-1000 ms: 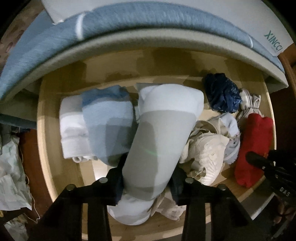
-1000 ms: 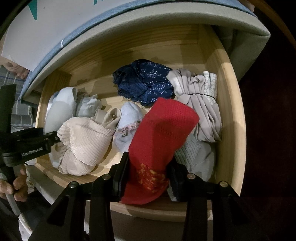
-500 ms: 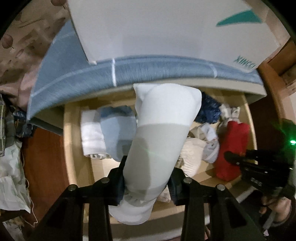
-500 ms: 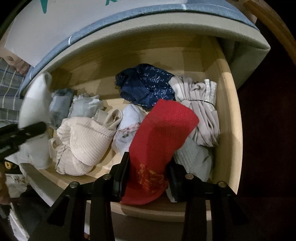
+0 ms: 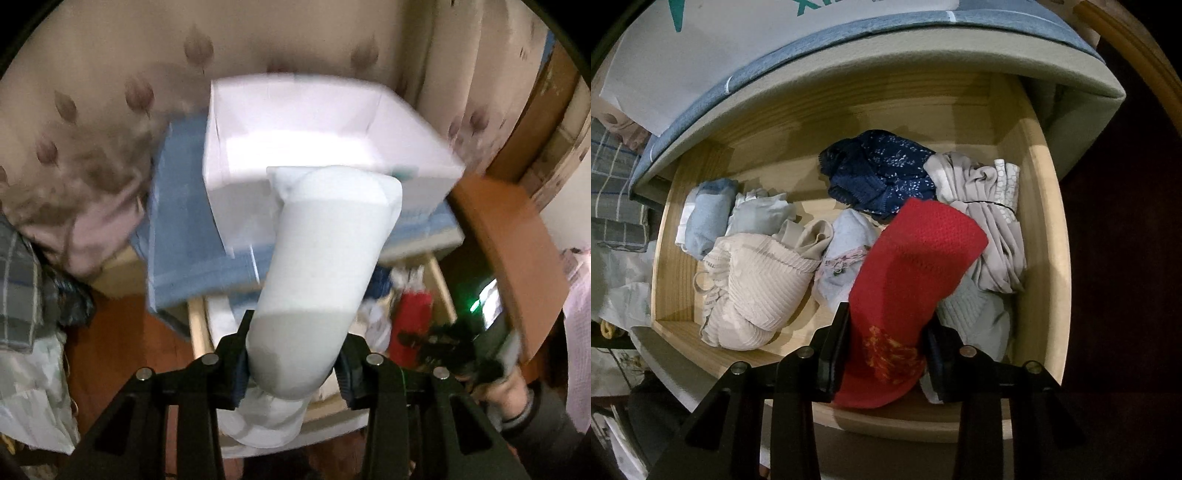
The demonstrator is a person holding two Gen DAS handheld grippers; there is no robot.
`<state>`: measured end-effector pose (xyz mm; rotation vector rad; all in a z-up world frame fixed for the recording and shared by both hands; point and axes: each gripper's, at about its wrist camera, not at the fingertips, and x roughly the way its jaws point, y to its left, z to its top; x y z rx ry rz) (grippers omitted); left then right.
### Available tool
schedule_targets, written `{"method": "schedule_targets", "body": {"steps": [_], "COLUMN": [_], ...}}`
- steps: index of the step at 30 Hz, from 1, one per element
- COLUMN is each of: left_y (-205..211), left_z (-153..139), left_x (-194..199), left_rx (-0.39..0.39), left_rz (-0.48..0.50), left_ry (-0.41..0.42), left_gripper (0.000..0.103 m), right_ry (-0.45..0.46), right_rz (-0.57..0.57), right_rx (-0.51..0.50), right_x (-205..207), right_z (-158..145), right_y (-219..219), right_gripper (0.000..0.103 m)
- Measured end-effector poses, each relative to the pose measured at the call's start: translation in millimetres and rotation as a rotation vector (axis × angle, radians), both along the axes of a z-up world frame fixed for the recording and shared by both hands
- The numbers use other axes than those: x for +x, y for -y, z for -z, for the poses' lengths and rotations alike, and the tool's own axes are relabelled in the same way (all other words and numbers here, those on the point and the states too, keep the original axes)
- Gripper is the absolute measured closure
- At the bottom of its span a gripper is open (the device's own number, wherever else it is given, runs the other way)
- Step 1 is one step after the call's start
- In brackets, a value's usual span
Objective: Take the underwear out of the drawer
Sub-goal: 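Lower the white underwear into the white box and open the left tool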
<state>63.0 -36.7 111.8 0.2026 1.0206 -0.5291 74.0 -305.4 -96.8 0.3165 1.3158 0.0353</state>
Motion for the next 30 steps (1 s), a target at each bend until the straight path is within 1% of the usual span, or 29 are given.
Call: {"method": "schedule_targets", "body": {"steps": [4, 7, 9, 11, 13, 17, 20, 23, 25, 30], "left_y": [-5, 0, 6, 13, 21, 38, 50, 59, 64, 67], "left_z": [-53, -86, -100, -107, -110, -95, -72, -40, -18, 19], "left_x": [9, 26, 40, 53, 70, 110, 133, 153, 163, 172], "left_rx": [-0.067, -0.116, -0.144, -0.156, -0.170, -0.202, -0.189, -0.137, -0.077, -0.010], "left_rz": [-0.027, -0.049, -0.063, -0.073, -0.083, -0.105, -0.116, -0.132, -0.146, -0.170], "left_ry": [0.104, 0.182, 0.223, 0.265, 0.280, 0.250, 0.210, 0.132, 0.084, -0.026], "left_gripper": [0.065, 0.065, 0.065, 0.065, 0.065, 0.065, 0.065, 0.065, 0.065, 0.065], "right_ry": [-0.001, -0.001, -0.001, 0.000, 0.002, 0.002, 0.003, 0.002, 0.000, -0.001], "right_rz": [0.002, 0.002, 0.002, 0.002, 0.004, 0.011, 0.012, 0.007, 0.007, 0.007], "right_rx": [0.006, 0.007, 0.009, 0.012, 0.018, 0.035, 0.045, 0.046, 0.050, 0.065], "right_x": [-1, 0, -1, -2, -2, -3, -4, -4, -3, -2], "right_z": [0, 0, 0, -1, -1, -1, -1, -1, -1, 0], "right_y": [2, 2, 3, 4, 5, 8, 9, 9, 9, 9], "right_gripper": [0.069, 0.069, 0.069, 0.069, 0.069, 0.069, 0.069, 0.068, 0.068, 0.068]}}
